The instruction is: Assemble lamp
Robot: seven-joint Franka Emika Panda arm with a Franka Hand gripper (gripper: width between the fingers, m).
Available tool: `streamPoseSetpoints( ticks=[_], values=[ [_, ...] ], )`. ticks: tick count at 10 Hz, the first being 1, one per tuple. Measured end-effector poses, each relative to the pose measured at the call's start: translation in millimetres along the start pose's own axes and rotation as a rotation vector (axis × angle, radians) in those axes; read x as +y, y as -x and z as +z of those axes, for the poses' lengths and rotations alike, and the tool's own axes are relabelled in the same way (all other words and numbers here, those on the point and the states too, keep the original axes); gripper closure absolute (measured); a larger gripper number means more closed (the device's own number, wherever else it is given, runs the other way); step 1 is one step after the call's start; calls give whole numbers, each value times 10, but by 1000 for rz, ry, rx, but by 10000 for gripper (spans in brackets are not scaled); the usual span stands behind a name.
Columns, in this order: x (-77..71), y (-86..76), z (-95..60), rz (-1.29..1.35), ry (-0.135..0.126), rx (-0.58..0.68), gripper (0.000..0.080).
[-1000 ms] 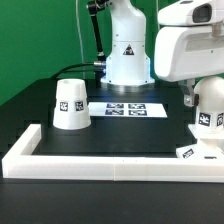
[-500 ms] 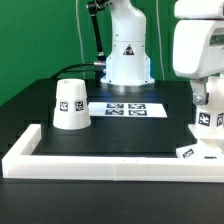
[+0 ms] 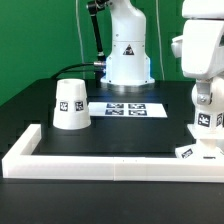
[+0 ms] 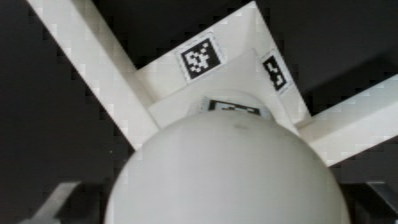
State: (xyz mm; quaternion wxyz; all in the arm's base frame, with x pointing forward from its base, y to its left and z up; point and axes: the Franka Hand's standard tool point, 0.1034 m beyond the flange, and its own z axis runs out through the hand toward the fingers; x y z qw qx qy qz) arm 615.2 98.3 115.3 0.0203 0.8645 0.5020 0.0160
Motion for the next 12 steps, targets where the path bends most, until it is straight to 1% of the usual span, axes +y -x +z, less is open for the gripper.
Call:
streamPoseSetpoints(
  ticks=[2, 4, 6, 10, 11, 12],
  values=[
    [-1, 0, -1, 37, 0, 1, 223],
    [-15, -13, -5, 285, 2, 6, 223],
    [-7, -11, -9, 443, 2, 7, 222],
    [13, -10, -23, 896, 5, 9, 220],
    [9, -10, -20, 985, 5, 8, 220],
    [11, -6, -20, 1019, 5, 8, 220]
  ],
)
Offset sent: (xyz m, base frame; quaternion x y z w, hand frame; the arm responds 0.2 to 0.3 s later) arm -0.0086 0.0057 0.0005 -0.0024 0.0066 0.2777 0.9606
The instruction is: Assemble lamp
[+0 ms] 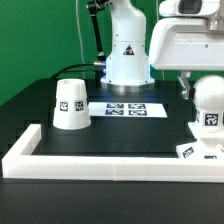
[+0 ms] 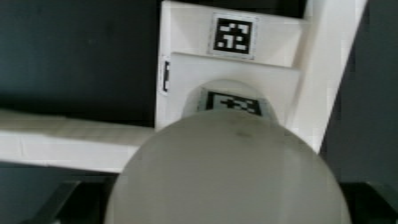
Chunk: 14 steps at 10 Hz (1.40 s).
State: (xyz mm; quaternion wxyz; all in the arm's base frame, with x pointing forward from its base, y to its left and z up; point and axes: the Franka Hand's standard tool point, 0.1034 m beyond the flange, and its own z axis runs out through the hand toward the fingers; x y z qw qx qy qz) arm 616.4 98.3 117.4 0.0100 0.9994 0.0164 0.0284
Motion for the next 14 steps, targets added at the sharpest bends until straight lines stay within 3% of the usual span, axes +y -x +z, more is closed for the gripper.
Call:
streamPoseSetpoints(
  ticks=[9, 10, 14],
  values=[
    [77, 46, 11, 495, 7, -10, 220],
    [60, 51, 14, 491, 7, -11, 160],
    [-106, 138, -57, 460, 3, -11, 105]
  ],
)
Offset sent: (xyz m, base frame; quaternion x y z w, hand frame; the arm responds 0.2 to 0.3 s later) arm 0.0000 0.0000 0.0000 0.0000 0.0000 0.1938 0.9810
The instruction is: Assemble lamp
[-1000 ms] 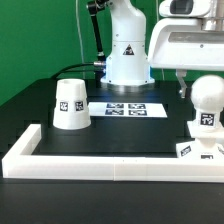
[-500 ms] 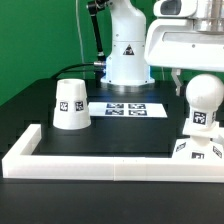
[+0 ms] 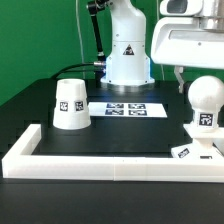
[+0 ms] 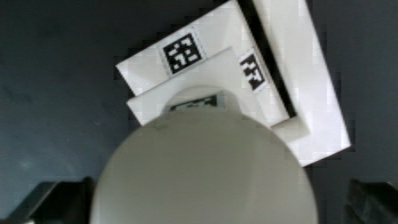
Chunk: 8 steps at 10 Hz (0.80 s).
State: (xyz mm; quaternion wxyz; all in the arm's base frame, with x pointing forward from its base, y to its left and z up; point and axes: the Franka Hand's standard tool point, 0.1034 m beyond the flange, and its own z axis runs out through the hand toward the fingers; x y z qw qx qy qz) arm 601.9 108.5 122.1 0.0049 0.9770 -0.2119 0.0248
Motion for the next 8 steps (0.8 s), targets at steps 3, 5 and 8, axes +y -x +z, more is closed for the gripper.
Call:
streamPoseSetpoints(
  ticks=[3, 5, 8],
  values=[
    [33, 160, -78, -51, -1, -9, 101],
    [33, 161, -62, -53, 0, -10, 101],
    [-36, 218, -47, -115, 11, -7, 101]
  ],
)
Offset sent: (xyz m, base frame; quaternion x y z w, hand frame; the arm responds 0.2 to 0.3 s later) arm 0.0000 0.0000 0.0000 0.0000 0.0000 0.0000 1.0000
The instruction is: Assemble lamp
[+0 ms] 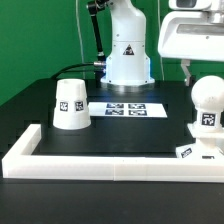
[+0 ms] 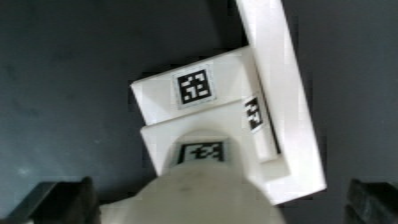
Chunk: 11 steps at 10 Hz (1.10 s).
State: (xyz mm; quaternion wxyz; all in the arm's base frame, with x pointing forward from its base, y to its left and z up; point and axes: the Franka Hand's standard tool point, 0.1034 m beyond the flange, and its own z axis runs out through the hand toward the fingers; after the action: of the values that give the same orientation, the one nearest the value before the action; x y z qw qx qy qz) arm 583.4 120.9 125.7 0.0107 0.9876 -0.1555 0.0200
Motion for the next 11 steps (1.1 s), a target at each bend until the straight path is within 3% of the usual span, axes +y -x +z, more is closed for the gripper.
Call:
streamPoseSetpoints(
  ticks=[1, 2, 4, 8, 9, 11],
  values=[
    [-17, 80, -2, -96, -3, 3, 101],
    [58, 152, -38, -190, -5, 2, 101],
    [427, 218, -196, -240, -17, -6, 101],
    [438, 226, -178, -238, -14, -8, 101],
    [545, 255, -156, -303, -18, -8, 101],
    [1145, 417, -132, -368, -17, -38, 101]
  ],
)
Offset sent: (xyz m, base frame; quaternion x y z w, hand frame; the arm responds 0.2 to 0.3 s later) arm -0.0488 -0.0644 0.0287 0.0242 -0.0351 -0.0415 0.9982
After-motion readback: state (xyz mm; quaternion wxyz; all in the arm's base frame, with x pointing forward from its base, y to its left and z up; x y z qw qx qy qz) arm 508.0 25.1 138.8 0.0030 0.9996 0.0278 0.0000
